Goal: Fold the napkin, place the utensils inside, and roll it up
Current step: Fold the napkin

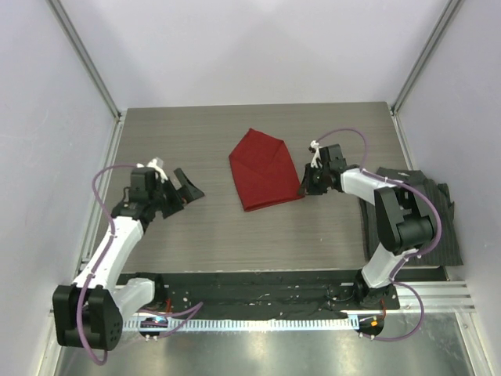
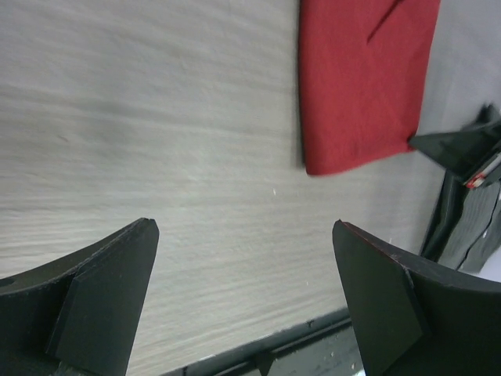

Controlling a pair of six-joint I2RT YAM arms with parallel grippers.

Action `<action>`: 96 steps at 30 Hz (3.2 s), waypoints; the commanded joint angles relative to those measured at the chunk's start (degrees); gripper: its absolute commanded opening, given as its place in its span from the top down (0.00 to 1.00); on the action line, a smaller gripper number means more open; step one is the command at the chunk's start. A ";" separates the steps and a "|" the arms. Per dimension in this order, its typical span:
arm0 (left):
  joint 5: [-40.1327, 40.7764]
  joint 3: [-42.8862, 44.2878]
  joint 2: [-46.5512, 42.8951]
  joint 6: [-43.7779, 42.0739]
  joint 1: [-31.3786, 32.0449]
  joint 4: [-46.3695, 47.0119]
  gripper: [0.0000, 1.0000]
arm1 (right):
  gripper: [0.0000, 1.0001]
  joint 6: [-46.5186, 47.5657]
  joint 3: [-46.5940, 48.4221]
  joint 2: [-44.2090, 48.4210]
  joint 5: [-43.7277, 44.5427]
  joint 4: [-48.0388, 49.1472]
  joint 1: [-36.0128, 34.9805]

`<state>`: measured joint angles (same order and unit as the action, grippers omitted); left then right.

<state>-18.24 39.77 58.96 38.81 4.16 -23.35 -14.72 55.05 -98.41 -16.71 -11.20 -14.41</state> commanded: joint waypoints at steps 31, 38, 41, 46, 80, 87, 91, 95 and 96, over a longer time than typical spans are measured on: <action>9.54 -3.38 31.30 16.30 23.52 39.44 0.35 | 0.99 -8.57 -12.77 7.71 -1.39 8.04 -0.61; 9.28 -3.56 33.15 16.65 24.57 40.67 0.48 | 0.99 -8.48 -12.51 7.97 -1.40 7.69 -0.53; 9.10 -3.38 34.64 17.00 25.54 41.46 0.55 | 0.99 -8.66 -12.51 7.88 -1.31 7.69 -0.61; 8.84 -3.03 36.40 17.53 26.42 41.99 0.59 | 0.99 -8.66 -12.51 7.88 -1.31 7.69 -0.61; 7.78 1.19 37.72 12.26 27.39 35.31 1.00 | 0.51 0.47 -3.54 17.46 5.81 -3.30 -2.36; 3.57 1.01 34.82 11.99 25.63 34.52 1.00 | 0.41 13.21 -6.69 21.95 19.49 3.44 -20.55; -0.73 1.01 32.45 12.43 24.05 33.38 1.00 | 0.37 16.65 -9.60 20.28 24.70 13.20 -28.72; -3.38 0.31 29.64 13.31 21.68 31.79 1.00 | 0.29 20.69 -10.84 15.20 31.64 21.29 -36.02; -3.90 0.05 29.37 13.49 20.63 31.53 1.00 | 0.27 22.26 -10.84 14.40 33.22 24.09 -38.82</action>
<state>-17.96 40.32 91.72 52.10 27.29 9.85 0.69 44.95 -80.51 6.48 -0.08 -47.27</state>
